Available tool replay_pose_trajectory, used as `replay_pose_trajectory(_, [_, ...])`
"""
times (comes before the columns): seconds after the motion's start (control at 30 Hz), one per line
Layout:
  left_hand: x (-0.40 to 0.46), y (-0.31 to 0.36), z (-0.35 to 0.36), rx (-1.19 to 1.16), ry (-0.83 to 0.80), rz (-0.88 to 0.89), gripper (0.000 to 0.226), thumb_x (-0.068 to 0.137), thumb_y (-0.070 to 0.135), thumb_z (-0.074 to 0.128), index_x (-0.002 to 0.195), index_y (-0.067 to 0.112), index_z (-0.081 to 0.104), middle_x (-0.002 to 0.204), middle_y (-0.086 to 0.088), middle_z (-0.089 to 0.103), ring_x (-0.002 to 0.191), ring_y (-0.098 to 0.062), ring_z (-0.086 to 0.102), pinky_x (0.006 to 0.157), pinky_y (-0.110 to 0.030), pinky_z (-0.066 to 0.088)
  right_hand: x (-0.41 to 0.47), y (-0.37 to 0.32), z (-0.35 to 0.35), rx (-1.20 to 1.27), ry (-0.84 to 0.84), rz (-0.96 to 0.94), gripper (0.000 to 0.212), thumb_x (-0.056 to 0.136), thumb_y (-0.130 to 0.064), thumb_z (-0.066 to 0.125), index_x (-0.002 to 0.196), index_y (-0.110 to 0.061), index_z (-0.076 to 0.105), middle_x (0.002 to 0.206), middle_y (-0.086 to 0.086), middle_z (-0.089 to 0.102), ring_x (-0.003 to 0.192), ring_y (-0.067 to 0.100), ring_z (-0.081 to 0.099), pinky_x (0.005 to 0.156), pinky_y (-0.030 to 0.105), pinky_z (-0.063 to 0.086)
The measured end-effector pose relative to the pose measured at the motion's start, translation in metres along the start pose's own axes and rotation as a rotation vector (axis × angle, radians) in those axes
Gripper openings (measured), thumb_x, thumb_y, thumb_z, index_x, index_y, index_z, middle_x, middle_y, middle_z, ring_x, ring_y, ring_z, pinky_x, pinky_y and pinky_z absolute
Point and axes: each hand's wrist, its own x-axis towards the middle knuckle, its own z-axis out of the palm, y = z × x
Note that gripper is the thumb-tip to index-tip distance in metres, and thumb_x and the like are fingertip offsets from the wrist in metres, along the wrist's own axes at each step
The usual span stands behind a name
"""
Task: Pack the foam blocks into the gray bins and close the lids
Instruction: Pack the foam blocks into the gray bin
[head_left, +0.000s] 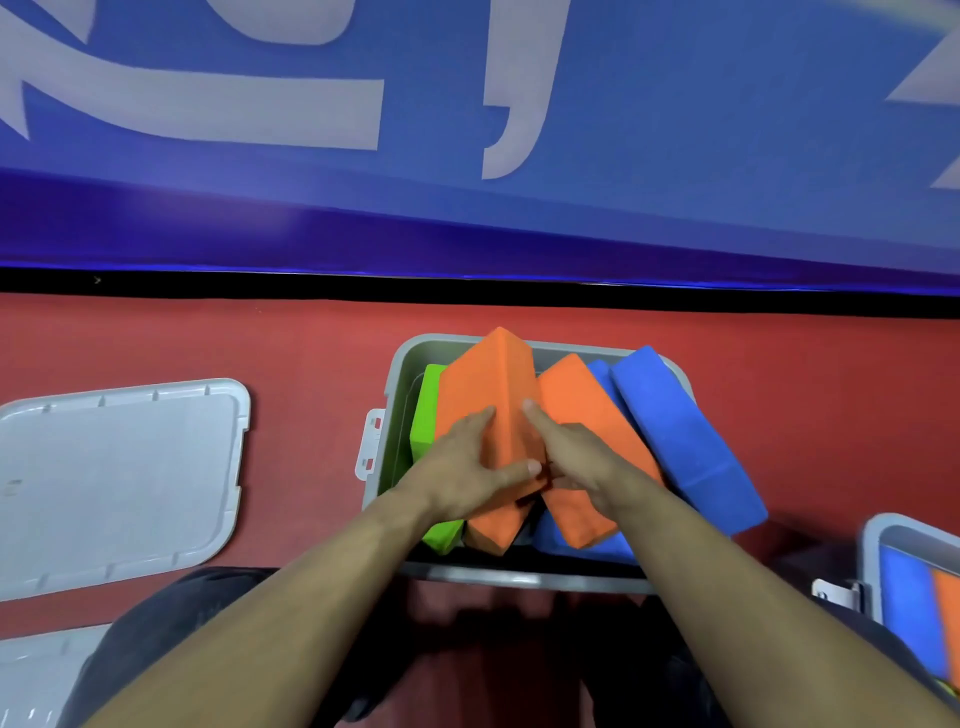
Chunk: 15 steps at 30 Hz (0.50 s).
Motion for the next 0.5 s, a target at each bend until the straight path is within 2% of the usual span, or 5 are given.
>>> replay_pose_trajectory(0.13, [0.001, -0.001, -0.014, -0.254, 0.134, -0.026, 0.123, 0.062, 0.076, 0.074, 0.160, 0.023, 0.023, 0.157, 0.006, 0.041, 0.137, -0.013, 0.048, 0.116, -0.038, 0.039, -0.008, -0.017, -0.002, 0.164, -0.008, -0.142, 0.065, 0.092, -0.077, 0.040, 0.110, -0.026, 0.075, 0.107, -0.005, 0.078, 0.108, 0.014, 0.069, 0.084, 0.033, 0.053])
replay_pose_trajectory(0.23, [-0.002, 0.004, -0.018, -0.499, 0.168, -0.007, 0.083, 0.081, 0.053, 0.077, 0.150, 0.028, 0.038, 0.141, 0.009, 0.054, 0.121, -0.007, 0.059, 0.109, -0.034, 0.047, -0.014, -0.024, 0.000, 0.253, -0.081, -0.171, 0.061, 0.087, -0.083, 0.042, 0.123, -0.042, 0.067, 0.119, -0.020, 0.071, 0.120, 0.009, 0.062, 0.098, 0.040, 0.046])
replay_pose_trajectory(0.3, [-0.001, 0.007, -0.021, -0.586, 0.174, 0.010, 0.058, 0.086, 0.053, 0.070, 0.137, 0.040, 0.044, 0.135, 0.012, 0.058, 0.119, -0.002, 0.059, 0.107, -0.032, 0.046, -0.013, -0.023, 0.002, 0.281, -0.112, -0.178, 0.063, 0.080, -0.088, 0.046, 0.129, -0.052, 0.060, 0.130, -0.025, 0.065, 0.128, 0.009, 0.056, 0.109, 0.055, 0.036])
replay_pose_trajectory(0.37, [0.000, 0.006, -0.024, -0.606, 0.172, 0.001, 0.046, 0.085, 0.064, 0.063, 0.125, 0.049, 0.047, 0.129, 0.019, 0.059, 0.119, 0.002, 0.057, 0.108, -0.033, 0.044, -0.014, -0.024, 0.002, 0.300, -0.145, -0.221, 0.054, 0.083, -0.083, 0.049, 0.129, -0.056, 0.057, 0.129, -0.029, 0.063, 0.126, 0.003, 0.056, 0.108, 0.051, 0.037])
replay_pose_trajectory(0.5, [-0.001, 0.011, -0.033, -0.685, 0.176, 0.055, 0.076, 0.083, 0.079, 0.056, 0.139, 0.028, 0.056, 0.134, 0.013, 0.065, 0.122, 0.001, 0.060, 0.110, -0.035, 0.046, -0.018, -0.027, 0.007, 0.333, -0.119, -0.358, 0.046, 0.087, -0.060, 0.064, 0.127, -0.038, 0.059, 0.119, -0.019, 0.071, 0.107, -0.003, 0.067, 0.086, 0.029, 0.048])
